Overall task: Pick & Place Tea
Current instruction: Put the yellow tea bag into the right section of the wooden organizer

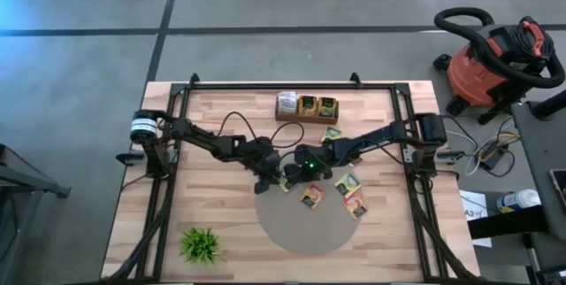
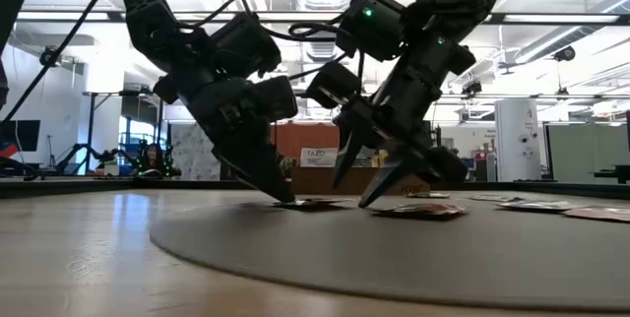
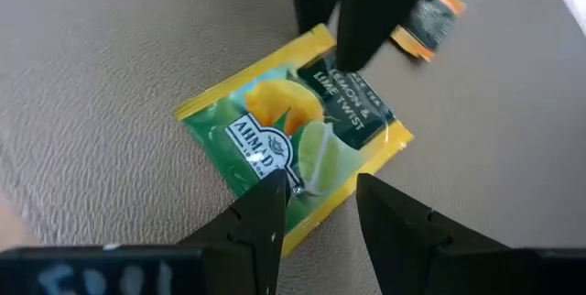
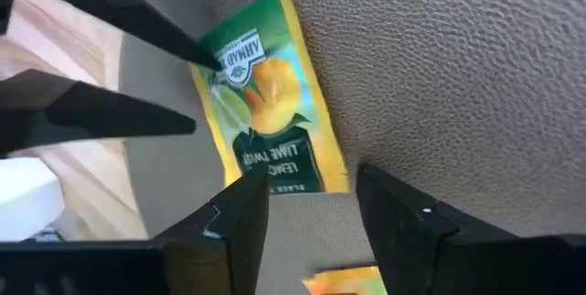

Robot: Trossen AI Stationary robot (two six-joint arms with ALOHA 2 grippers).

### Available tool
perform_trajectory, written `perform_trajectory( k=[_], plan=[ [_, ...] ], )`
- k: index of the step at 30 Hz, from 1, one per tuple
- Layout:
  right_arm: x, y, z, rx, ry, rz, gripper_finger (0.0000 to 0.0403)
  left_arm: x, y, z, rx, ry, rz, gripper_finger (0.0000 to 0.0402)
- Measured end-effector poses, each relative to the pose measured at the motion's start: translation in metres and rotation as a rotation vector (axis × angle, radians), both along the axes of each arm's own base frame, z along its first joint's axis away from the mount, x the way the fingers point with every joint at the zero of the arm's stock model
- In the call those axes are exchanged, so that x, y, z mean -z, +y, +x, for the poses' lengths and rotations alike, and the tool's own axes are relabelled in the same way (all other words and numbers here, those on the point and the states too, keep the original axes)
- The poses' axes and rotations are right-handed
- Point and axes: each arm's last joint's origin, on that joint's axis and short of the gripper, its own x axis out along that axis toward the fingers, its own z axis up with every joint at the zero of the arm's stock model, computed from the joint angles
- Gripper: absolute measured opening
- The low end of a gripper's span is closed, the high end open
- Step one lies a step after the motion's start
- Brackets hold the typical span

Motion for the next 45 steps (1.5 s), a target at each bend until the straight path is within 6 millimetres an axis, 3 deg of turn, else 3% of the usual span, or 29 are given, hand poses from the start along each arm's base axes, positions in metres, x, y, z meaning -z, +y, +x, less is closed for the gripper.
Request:
perform_trajectory(
  k=[9, 21, 31, 40, 45],
  plan=[
    [-0.006, -0.001, 0.01, -0.021, -0.036, -0.033, 0.0142, -0.002, 0.002, 0.003, -0.067, -0.01, 0.016, 0.014],
    [-0.014, -0.016, 0.008, -0.032, -0.059, -0.093, 0.0014, -0.009, -0.002, 0.003, -0.148, -0.007, -0.059, 0.014],
    [-0.035, -0.047, 0.005, -0.026, -0.115, -0.163, 0.0008, -0.023, -0.011, 0.002, -0.125, -0.05, -0.076, 0.014],
    [-0.048, -0.055, 0.012, -0.057, -0.14, -0.208, 0.0008, -0.032, -0.01, 0.008, -0.146, -0.16, -0.056, 0.014],
    [-0.054, -0.059, 0.006, -0.193, -0.078, -0.289, 0.0008, -0.04, -0.01, 0.007, -0.152, -0.19, -0.056, 0.014]
  ],
)
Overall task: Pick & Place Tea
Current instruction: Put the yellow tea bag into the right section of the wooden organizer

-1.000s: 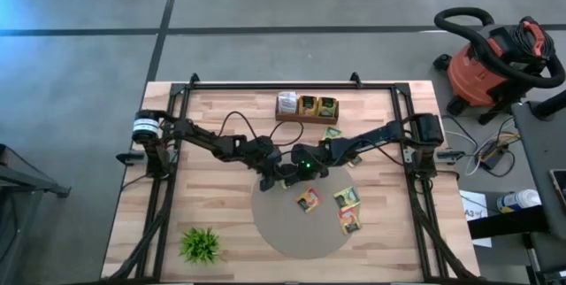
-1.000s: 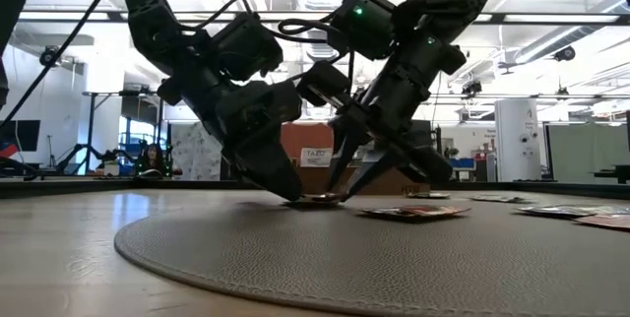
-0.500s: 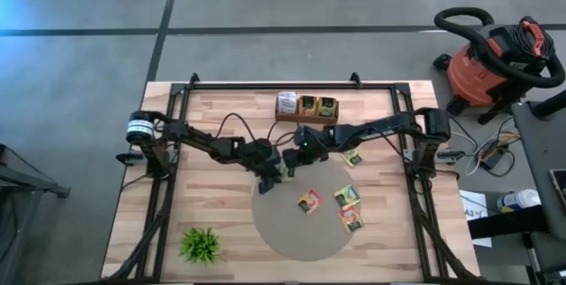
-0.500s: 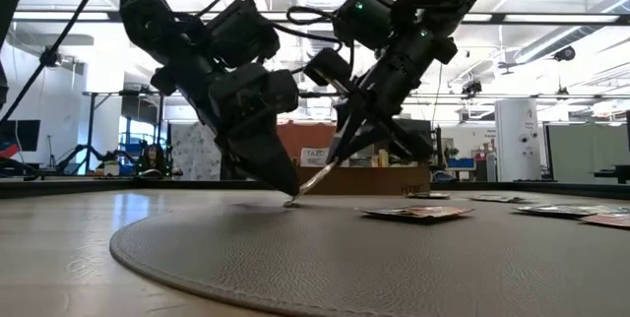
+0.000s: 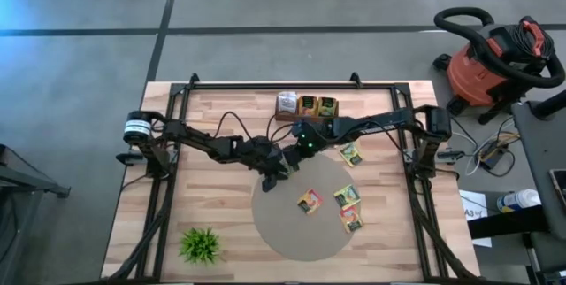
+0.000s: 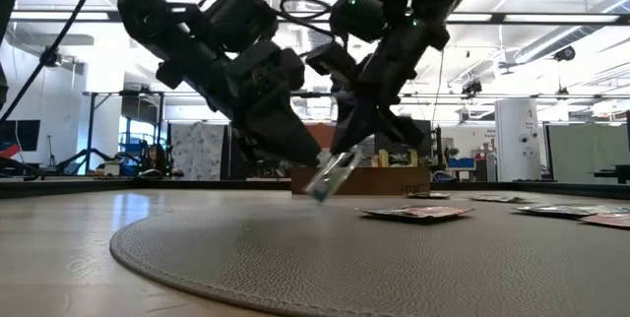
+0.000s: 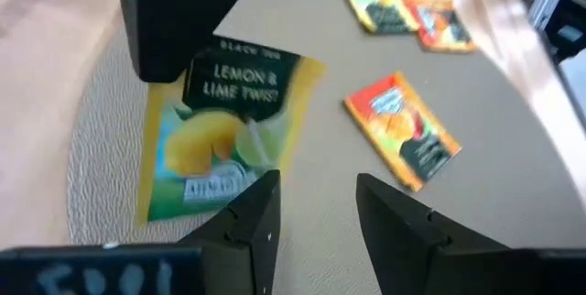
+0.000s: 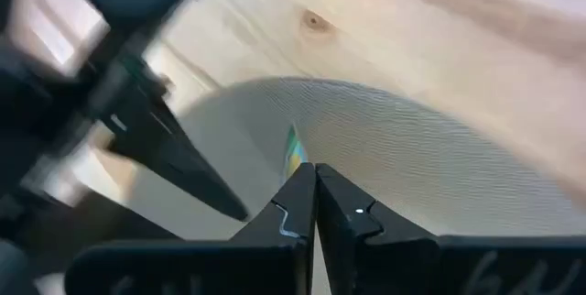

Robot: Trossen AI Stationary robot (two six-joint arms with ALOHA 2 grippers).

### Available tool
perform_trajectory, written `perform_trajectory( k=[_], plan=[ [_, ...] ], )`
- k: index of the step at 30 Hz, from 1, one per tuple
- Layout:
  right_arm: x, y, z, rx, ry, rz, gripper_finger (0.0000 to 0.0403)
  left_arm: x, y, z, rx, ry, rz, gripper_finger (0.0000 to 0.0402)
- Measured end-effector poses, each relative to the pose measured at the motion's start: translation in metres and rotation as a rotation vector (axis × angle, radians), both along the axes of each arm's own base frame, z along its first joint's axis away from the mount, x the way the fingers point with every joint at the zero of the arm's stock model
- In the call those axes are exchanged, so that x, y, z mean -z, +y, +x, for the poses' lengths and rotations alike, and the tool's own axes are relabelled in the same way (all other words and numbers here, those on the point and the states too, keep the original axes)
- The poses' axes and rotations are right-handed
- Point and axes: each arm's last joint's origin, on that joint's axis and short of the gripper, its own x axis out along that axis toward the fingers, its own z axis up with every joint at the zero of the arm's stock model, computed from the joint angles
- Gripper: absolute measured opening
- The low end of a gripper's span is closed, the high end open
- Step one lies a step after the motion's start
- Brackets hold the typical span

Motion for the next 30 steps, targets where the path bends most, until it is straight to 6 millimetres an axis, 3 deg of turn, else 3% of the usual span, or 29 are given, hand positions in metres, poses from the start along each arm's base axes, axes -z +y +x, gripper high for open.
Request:
perform_trajectory(
  k=[6, 10, 14, 21, 30],
  plan=[
    [-0.052, -0.013, -0.013, -0.281, 0.112, -0.3, 0.0008, -0.024, 0.001, -0.006, -0.054, -0.052, 0.016, 0.014],
    [-0.091, -0.039, -0.026, -0.445, 0.288, -0.505, 0.0008, -0.039, 0.003, -0.013, -0.121, -0.068, 0.056, 0.014],
    [-0.114, -0.071, -0.033, -0.583, 0.401, -0.639, 0.0008, -0.05, 0.004, -0.017, -0.159, -0.098, 0.077, 0.014],
    [-0.119, -0.112, -0.034, -0.748, 0.525, -0.715, 0.0008, -0.056, 0.005, -0.02, -0.178, -0.099, 0.086, 0.014],
    [-0.088, -0.12, -0.023, -0.92, 0.624, -0.648, 0.0008, -0.051, 0.005, -0.023, -0.196, -0.046, 0.073, 0.014]
  ],
)
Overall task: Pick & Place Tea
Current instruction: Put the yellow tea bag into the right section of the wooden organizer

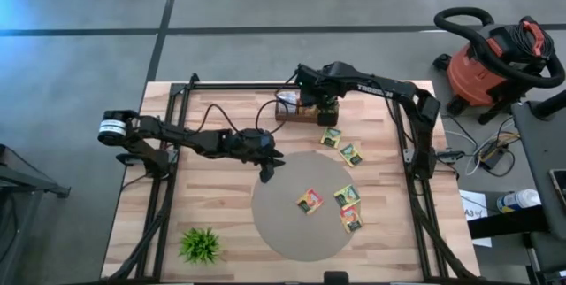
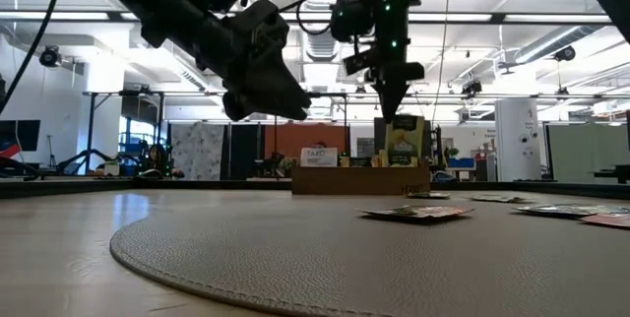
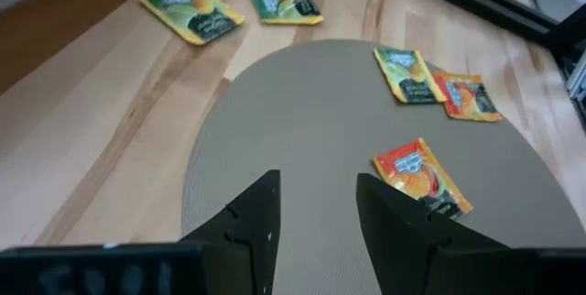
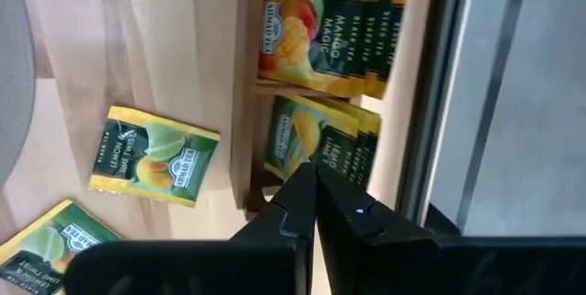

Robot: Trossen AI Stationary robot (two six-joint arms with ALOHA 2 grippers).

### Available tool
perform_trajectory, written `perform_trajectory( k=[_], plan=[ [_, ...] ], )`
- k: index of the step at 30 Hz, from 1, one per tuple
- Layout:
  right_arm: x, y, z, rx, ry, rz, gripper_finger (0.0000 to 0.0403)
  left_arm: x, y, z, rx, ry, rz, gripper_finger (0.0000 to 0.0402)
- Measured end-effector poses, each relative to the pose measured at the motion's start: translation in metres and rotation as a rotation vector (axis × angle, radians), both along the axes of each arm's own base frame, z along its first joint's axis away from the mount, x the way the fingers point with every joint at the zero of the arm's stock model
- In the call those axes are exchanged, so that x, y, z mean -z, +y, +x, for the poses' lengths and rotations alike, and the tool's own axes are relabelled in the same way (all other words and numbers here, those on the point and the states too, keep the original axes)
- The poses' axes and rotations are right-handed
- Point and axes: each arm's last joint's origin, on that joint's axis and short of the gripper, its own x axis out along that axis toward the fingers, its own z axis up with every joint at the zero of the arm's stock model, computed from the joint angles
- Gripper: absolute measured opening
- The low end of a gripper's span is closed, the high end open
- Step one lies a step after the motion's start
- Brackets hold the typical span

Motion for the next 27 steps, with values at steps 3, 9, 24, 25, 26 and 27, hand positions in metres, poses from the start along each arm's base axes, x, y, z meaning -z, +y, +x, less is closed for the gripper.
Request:
perform_trajectory(
  k=[3, 9, 24, 25, 26, 27],
  plan=[
    [0.006, -0.001, 0.003, -0.009, 0.016, 0.01, 0.0008, 0.001, 0.0, -0.001, -0.005, 0.017, -0.005, 0.014],
    [0.017, -0.005, 0.009, -0.063, 0.024, 0.008, 0.0008, 0.003, 0.0, -0.002, -0.014, 0.031, -0.002, 0.014],
    [0.038, -0.025, 0.005, -0.099, 0.087, 0.082, 0.0008, 0.005, 0.0, -0.003, -0.027, 0.064, -0.013, 0.014],
    [0.038, -0.024, 0.003, -0.106, 0.098, 0.086, 0.0008, 0.005, 0.0, -0.003, -0.029, 0.063, -0.012, 0.014],
    [0.037, -0.024, 0.002, -0.109, 0.107, 0.09, 0.0008, 0.005, 0.001, -0.003, -0.035, 0.063, -0.008, 0.014],
    [0.037, -0.025, 0.001, -0.11, 0.115, 0.094, 0.0008, 0.005, 0.001, -0.003, -0.043, 0.063, -0.002, 0.014]
  ],
)
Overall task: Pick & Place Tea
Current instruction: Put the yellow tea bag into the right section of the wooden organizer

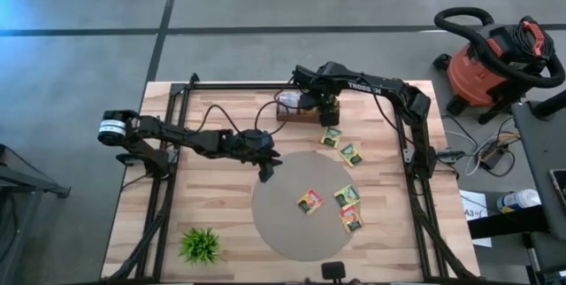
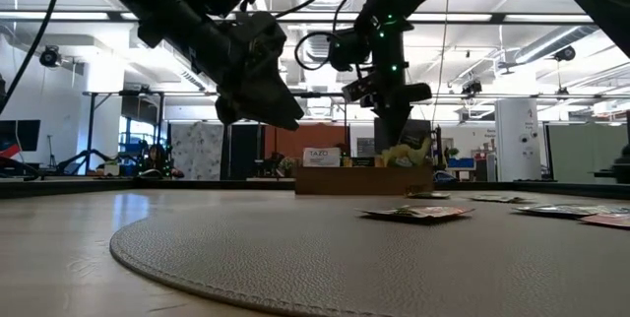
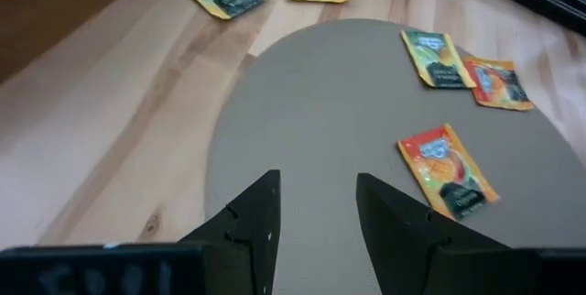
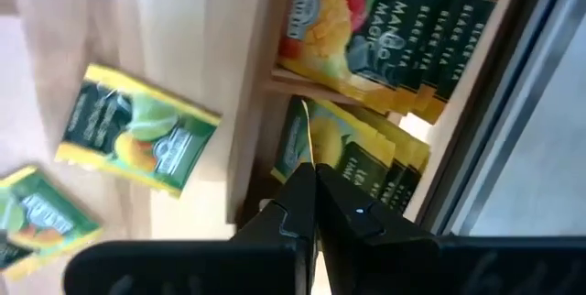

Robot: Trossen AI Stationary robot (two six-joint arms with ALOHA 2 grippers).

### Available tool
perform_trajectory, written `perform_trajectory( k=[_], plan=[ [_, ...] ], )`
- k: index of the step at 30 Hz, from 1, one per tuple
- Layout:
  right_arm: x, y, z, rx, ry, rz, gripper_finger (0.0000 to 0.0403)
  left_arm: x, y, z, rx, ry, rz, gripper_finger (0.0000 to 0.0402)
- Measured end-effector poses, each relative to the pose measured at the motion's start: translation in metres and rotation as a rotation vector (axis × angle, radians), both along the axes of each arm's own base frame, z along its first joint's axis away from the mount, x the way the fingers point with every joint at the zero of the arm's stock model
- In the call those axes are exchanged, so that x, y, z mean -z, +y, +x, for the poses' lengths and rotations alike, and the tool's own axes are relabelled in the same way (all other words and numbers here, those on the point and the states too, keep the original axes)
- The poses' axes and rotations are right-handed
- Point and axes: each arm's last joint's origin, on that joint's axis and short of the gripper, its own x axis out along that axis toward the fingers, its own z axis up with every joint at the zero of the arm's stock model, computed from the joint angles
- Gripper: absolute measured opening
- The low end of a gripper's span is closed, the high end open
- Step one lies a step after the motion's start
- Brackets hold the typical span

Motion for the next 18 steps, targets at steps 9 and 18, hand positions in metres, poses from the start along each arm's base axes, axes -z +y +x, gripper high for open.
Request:
perform_trajectory(
  k=[9, 18],
  plan=[
    [0.001, -0.005, 0.002, -0.029, -0.026, -0.014, 0.0008, 0.0, 0.002, 0.0, -0.038, 0.003, 0.052, 0.014],
    [0.016, -0.004, 0.004, -0.03, 0.034, 0.016, 0.0008, 0.0, 0.002, 0.0, -0.04, 0.003, 0.048, 0.014]
  ],
)
